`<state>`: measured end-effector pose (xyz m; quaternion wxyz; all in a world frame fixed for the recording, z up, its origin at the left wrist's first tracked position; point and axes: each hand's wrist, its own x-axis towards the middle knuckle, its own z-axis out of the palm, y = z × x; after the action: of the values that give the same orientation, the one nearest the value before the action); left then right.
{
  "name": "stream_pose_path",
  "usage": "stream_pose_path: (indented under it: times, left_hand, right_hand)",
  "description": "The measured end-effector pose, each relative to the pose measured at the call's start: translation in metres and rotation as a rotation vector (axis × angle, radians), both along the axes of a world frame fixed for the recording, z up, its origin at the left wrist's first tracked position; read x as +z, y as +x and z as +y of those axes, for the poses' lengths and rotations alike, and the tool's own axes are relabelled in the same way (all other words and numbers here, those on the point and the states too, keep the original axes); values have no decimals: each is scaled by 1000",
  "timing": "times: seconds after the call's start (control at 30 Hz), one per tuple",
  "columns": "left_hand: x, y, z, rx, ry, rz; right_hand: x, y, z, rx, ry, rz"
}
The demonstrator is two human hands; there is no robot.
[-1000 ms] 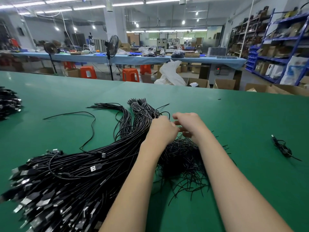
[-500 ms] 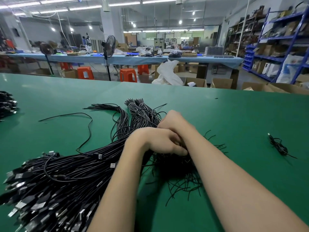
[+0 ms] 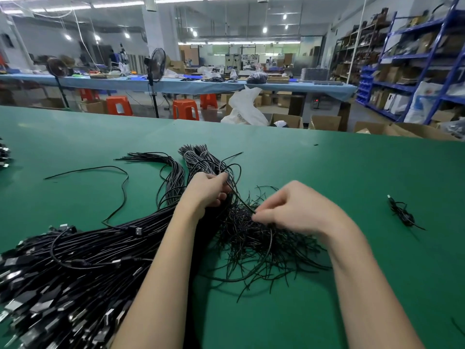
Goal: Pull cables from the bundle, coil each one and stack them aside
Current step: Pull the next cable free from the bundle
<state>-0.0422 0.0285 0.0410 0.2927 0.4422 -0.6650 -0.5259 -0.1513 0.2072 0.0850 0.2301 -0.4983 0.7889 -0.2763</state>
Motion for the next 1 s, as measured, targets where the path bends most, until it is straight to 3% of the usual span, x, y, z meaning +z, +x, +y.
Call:
stream_pose_path:
  times: [0.1, 0.2, 0.37, 0.47, 0.6, 0.77, 0.83, 1.0]
  left_hand:
    - [7, -11, 16, -179, 126, 120]
    - [11, -28, 38, -314, 97, 137]
    - [10, -48, 72, -614, -93, -2]
    - [4, -57, 87, -744, -199, -75]
    - [1, -61, 99, -844, -219, -144]
    - [9, -52, 100, -1207, -186, -509]
    - [11, -50, 103, -1321, -164, -571]
    - [9, -53, 104, -1229, -168, -520]
  right_hand:
    - [-7, -16, 32, 62, 169, 11]
    - [-20, -27, 49, 32, 209, -49]
    - [-34, -43, 42, -444, -311, -235]
    - [-40, -49, 38, -482, -484, -406]
    - [-55, -56, 37, -557, -602, -429]
    - [-57, -75, 50, -730, -754, -524]
    - [-62, -83, 57, -792, -776, -534]
    - [-76, -89, 61, -833, -757, -563]
